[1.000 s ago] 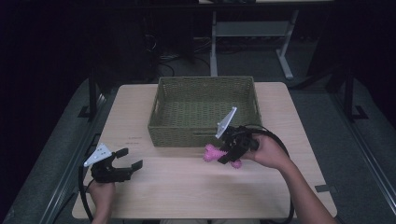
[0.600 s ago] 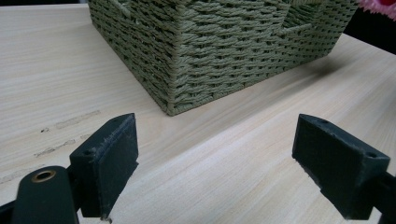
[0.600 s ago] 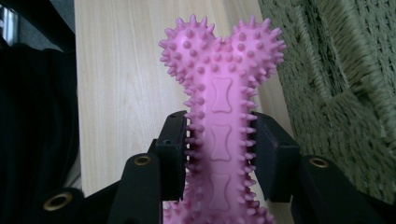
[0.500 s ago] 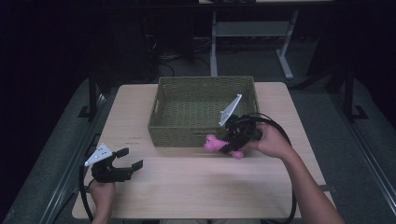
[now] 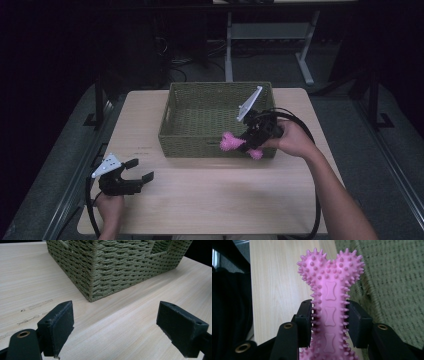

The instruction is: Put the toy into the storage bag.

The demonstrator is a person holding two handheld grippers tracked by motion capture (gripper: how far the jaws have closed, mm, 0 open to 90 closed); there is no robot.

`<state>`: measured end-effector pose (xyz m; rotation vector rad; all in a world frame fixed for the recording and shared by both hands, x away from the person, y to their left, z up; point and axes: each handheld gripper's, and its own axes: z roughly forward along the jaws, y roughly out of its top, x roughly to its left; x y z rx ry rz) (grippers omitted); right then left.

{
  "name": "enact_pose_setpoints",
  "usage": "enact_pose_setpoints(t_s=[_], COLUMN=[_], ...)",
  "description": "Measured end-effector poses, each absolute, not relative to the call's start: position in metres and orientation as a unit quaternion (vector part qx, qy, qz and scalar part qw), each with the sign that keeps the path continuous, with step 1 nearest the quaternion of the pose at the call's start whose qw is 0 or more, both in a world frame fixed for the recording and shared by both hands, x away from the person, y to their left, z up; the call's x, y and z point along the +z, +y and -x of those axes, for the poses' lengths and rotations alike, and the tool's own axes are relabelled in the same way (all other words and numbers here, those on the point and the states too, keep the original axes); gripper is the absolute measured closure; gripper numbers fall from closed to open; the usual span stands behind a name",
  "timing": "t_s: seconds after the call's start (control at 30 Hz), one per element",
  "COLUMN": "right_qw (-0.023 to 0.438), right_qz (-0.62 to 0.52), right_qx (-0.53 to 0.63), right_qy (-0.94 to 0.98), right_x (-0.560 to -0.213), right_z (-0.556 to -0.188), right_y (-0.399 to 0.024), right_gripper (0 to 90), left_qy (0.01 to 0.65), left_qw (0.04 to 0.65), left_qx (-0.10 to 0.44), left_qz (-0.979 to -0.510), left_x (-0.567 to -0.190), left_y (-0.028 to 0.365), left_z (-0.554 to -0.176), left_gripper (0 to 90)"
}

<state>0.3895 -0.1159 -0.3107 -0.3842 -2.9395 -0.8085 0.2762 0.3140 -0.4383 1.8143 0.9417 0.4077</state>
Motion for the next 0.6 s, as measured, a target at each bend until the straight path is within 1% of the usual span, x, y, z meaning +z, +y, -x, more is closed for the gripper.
enact_pose_setpoints(t_s=[0.6], right_qw=[0.025], right_qz=[0.127], right_qx=[-0.252], right_qy=[-0.959], right_x=[-0.291], right_z=[-0.423], right_y=[-0.106], right_gripper=[58.1], left_qy=[0.393], left_qw=[0.506], left_qx=[0.168], left_qz=[-0.749], left_x=[-0.438], left_y=[0.314], left_z=[-0.277], left_gripper=[13.9])
